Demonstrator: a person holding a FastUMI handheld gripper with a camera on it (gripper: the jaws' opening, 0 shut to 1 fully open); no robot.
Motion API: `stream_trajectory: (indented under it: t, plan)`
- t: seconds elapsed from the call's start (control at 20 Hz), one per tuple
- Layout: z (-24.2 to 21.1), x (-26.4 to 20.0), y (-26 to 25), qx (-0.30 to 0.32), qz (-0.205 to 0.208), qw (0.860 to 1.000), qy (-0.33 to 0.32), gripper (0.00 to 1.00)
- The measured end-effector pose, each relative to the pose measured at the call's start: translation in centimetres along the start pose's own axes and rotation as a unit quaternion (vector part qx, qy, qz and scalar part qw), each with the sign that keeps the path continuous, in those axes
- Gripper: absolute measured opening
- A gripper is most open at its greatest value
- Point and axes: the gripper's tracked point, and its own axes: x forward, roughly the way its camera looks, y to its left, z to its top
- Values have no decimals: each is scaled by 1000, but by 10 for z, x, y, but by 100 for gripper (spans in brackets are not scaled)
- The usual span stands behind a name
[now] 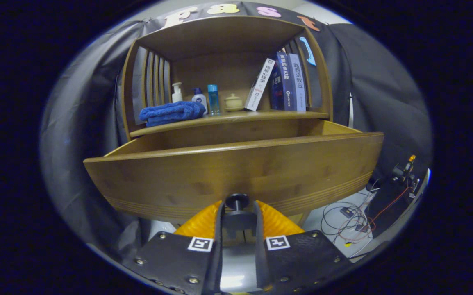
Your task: Pull open the drawer, take out the items inside it, and place them on the countertop above the cabinet.
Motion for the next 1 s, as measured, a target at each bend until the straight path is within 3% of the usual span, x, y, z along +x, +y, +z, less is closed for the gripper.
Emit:
stream_trajectory:
  t: [0.2,0.5,0.6,1.0]
  plan:
    - [-9,-17,-3,10,-18,1000,8,33]
    - [-9,-17,-4,19,-9,1000,4,33]
    - [-8,-19,-4,26,-8,1000,4,39]
    - [10,-38,-1,60,8,998,-28,45]
